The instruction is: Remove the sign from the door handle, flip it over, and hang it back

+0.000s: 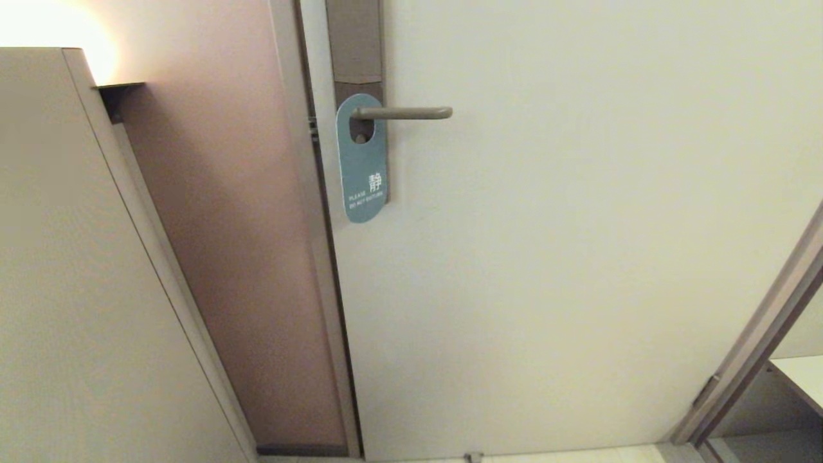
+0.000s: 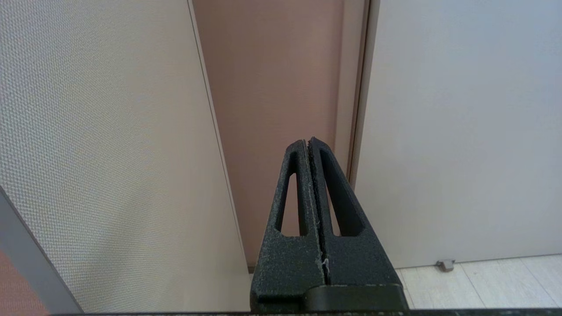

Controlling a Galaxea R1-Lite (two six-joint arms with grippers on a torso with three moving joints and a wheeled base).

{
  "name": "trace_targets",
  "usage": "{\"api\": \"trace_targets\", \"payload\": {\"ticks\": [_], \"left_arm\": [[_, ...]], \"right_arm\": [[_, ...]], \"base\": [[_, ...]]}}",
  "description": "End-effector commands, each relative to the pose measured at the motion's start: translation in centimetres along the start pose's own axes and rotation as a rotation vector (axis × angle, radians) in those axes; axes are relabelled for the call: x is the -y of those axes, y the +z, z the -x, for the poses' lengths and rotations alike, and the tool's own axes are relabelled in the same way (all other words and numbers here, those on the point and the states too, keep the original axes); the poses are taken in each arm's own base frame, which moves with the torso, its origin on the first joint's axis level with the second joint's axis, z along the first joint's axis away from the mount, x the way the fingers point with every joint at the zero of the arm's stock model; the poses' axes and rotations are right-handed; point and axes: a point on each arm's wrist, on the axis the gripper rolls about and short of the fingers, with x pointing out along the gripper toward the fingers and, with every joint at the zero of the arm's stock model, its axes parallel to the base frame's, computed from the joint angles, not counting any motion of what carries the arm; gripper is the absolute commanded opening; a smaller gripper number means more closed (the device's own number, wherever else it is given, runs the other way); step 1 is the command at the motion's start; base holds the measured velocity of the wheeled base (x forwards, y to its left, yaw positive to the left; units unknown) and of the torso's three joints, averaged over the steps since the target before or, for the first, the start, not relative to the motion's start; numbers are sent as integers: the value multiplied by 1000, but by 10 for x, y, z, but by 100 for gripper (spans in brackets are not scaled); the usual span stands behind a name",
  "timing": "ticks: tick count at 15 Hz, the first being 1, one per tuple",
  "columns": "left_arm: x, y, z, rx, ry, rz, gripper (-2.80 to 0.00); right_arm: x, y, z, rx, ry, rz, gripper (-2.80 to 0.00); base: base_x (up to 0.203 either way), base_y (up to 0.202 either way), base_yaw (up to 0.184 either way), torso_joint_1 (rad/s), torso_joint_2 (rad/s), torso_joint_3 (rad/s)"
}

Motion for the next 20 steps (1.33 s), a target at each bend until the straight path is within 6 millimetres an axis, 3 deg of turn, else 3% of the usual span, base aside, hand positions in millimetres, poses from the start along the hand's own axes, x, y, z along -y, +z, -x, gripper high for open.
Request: {"api": "trace_targets", "payload": {"ticks": [1,20], "left_arm": [[0,0,0,0,-1,0,-280],[0,0,0,-1,0,0,-280]], "right_arm": [[0,0,4,41,-1,2,-280],[0,-7,3,-18,-27,4,-280]], "base": [[0,0,0,0,0,0],[0,0,0,0,0,0]]}}
